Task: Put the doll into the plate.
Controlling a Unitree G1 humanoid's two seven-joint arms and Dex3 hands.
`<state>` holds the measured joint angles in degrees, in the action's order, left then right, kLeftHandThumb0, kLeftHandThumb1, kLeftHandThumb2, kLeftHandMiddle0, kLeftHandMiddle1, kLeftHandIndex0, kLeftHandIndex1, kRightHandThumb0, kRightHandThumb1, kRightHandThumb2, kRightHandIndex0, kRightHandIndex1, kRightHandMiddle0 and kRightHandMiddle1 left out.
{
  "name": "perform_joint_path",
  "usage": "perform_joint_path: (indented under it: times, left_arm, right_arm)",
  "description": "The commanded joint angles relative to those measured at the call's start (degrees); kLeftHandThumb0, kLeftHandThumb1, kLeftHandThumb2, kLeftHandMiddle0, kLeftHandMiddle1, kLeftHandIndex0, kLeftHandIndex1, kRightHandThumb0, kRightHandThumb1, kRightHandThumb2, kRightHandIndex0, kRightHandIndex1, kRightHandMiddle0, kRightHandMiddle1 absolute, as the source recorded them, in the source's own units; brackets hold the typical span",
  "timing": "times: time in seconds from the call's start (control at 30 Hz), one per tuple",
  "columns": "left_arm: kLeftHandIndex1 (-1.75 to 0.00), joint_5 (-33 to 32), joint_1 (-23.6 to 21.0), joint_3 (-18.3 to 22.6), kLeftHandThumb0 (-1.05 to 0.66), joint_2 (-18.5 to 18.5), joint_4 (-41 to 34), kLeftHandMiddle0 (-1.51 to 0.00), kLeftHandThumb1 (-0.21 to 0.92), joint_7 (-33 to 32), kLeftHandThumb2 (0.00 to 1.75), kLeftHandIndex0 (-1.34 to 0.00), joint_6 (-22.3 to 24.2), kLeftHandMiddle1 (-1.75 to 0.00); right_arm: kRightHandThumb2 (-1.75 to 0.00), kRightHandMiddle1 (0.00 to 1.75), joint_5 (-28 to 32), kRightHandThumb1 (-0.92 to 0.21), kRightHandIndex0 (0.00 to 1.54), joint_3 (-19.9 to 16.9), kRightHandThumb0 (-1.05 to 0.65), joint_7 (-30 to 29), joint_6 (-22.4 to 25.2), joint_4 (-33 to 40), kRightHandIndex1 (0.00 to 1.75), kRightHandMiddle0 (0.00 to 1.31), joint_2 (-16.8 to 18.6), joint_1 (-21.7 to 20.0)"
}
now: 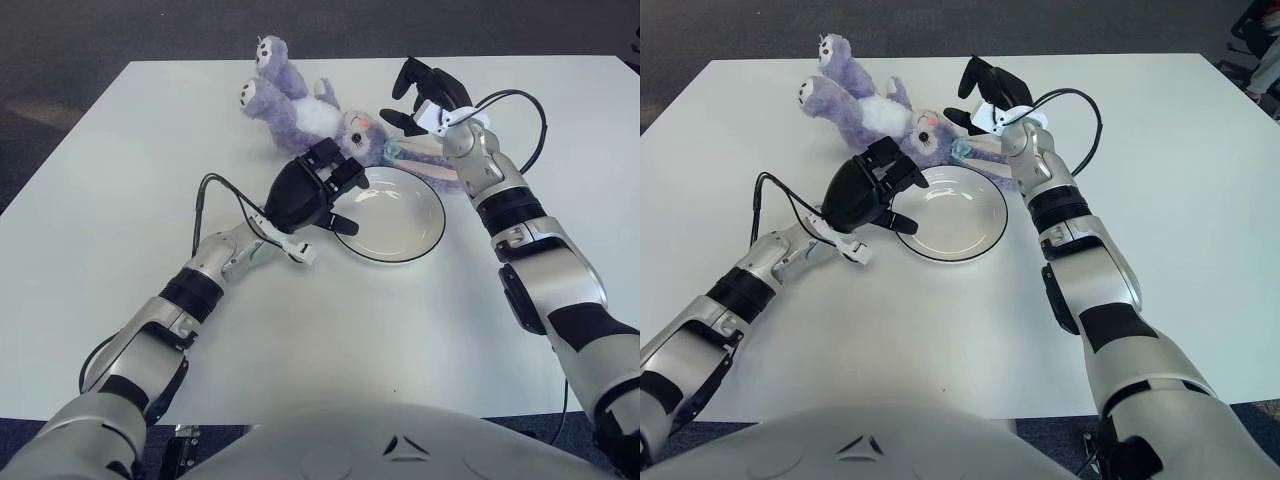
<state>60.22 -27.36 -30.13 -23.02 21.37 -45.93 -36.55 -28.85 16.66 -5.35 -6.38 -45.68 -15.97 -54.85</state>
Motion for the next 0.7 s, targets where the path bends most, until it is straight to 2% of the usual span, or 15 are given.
perform_joint_path:
  times: [0.0, 0.1, 0.23, 0.5, 0.67]
  left_arm:
    - [-1.74, 1.5, -0.4, -0.9, -0.40, -0.4, 1.2, -0.60, 0.61, -1.9, 0.94, -0.40, -0.4, -1.55]
    - [-1.74, 1.8, -0.5, -1.2, -0.41, -0.4, 1.8, -0.62, 0.57, -2.8, 0.99, -0.42, -0.6, -1.64]
    - [-1.75, 2.1, -0.6, -1.6, -0.41, -0.4, 2.5, -0.64, 0.56, -3.5, 1.01, -0.43, -0.8, -1.71]
    - [-1.75, 3.0, -0.8, -2.5, -0.41, -0.3, 3.6, -0.65, 0.55, -5.1, 1.02, -0.43, -0.1, -1.74]
    - [-1.75, 3.4, -0.6, -2.8, -0.41, -0.3, 3.7, -0.66, 0.56, -5.6, 1.01, -0.43, 0.3, -1.75]
  right_arm:
    - [-0.56, 1.11, -0.5, -0.92, 0.06, 0.6, -0.84, 0.2, -1.5, -1.8, 1.11, 0.01, 0.4, -2.7]
    - [-0.57, 0.96, -0.4, -0.92, 0.02, 1.0, -0.89, 1.1, -1.9, -2.6, 0.97, 0.00, 0.5, -3.3]
    - [-0.57, 0.85, 0.2, -0.92, 0.00, 1.4, -0.92, 3.5, -2.1, -3.0, 0.79, 0.00, 0.6, -3.8]
    - [-0.55, 0.81, 0.8, -0.92, 0.00, 1.8, -0.94, 7.2, -1.8, -3.5, 0.59, 0.00, 1.8, -3.8]
    - [-0.52, 0.80, 1.1, -0.92, 0.00, 2.1, -0.97, 9.4, -2.6, -4.8, 0.54, 0.00, 2.6, -4.2]
